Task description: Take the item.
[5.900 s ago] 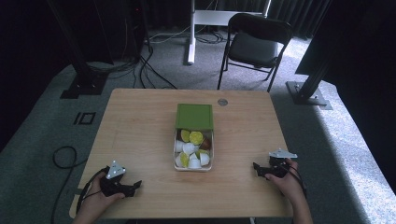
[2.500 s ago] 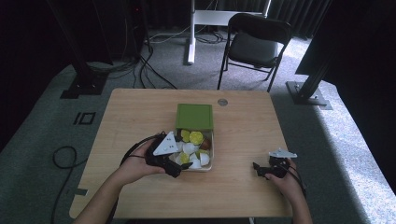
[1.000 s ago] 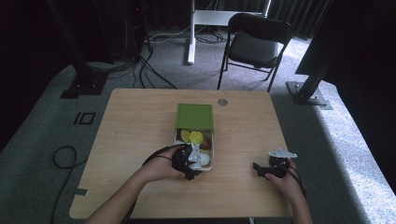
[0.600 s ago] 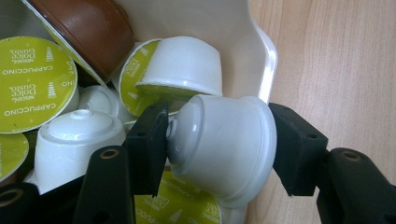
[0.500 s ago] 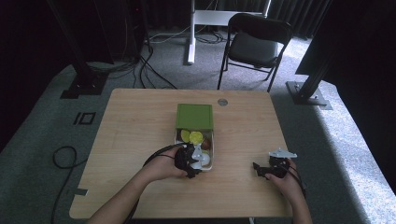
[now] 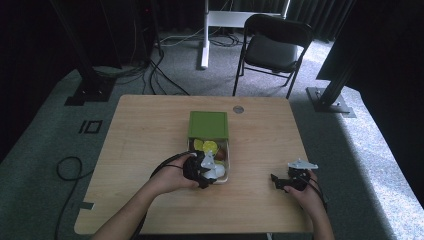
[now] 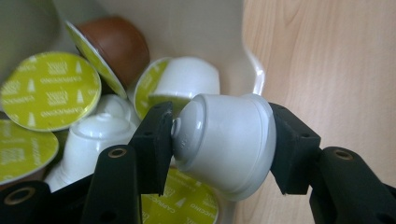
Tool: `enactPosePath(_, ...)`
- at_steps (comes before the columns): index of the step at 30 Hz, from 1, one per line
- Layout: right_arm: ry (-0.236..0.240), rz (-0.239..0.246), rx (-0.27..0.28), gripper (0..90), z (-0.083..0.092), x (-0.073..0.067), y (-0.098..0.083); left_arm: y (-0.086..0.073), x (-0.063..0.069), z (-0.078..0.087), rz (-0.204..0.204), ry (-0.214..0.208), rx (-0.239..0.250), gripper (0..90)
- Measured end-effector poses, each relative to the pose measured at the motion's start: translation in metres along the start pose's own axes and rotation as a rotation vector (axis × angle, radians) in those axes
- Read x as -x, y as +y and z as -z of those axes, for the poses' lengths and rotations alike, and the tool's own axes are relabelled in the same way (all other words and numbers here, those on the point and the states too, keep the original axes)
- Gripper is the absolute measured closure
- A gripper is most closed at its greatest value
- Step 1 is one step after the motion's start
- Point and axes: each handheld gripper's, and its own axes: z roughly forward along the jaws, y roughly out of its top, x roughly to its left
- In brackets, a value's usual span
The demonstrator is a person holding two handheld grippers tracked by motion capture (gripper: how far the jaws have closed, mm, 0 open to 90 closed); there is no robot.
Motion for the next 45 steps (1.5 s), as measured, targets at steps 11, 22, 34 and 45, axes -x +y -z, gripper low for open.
enactPosePath(11,0.000,-0.001,0.000,12.4,0.000,0.000,0.000,0.004,-0.003,0.032,0.024,0.028,0.109,47.8)
enactPosePath(22,0.000,0.001,0.000,12.4,0.000,0.000,0.000,-0.003,-0.013,0.064,0.100,0.114,0.248,48.1)
enactPosePath(34,0.000,0.001,0.000,12.4,0.000,0.000,0.000,-0.026,-0.030,0.093,0.242,0.246,0.410,48.4)
enactPosePath(45,0.000,0.001,0.001,12.4,0.000,0.000,0.000,-0.073,-0.051,0.097,0.450,0.368,0.511,48.5)
